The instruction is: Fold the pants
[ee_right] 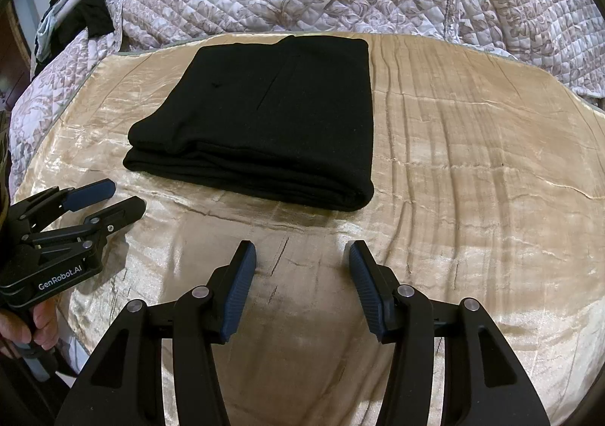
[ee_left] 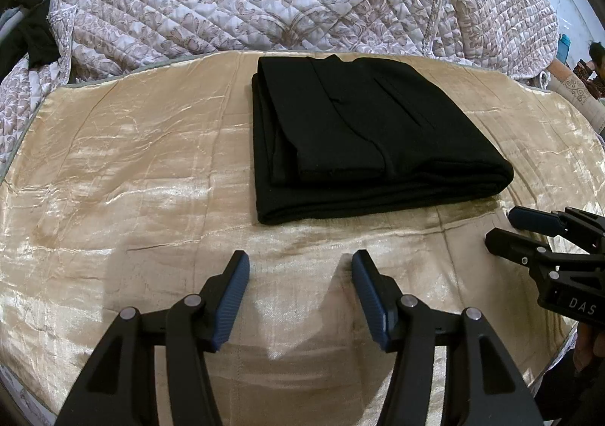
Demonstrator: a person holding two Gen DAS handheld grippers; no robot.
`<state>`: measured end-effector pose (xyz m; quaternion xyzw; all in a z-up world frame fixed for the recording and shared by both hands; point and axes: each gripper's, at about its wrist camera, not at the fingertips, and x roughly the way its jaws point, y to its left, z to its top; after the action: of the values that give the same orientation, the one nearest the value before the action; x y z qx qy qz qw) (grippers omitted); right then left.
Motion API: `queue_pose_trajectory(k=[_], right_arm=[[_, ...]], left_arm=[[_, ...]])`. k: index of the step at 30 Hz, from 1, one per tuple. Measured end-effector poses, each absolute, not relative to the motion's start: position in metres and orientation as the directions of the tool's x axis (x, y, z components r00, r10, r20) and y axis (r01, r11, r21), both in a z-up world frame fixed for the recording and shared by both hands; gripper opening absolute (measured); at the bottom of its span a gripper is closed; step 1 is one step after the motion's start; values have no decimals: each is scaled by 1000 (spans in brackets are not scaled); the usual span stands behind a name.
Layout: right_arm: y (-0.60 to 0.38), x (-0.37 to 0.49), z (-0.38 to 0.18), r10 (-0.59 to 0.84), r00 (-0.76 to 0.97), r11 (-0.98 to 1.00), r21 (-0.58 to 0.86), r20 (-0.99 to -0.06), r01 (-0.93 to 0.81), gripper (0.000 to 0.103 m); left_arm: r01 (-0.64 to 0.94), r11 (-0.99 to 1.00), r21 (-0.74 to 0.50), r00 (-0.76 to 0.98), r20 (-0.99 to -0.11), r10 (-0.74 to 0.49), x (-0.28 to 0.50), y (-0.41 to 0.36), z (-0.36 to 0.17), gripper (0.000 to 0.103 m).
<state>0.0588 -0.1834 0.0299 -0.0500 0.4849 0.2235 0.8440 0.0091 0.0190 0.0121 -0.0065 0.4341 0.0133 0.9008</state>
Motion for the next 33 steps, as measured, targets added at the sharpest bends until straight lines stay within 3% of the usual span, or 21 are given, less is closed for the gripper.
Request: queue_pose_trajectory(k=[33], right_arm=[[-182, 59, 30, 325, 432, 897, 129, -841, -423, 54]], left_arm=[[-30, 1000, 3, 623, -782, 21, 9, 18, 12, 63]])
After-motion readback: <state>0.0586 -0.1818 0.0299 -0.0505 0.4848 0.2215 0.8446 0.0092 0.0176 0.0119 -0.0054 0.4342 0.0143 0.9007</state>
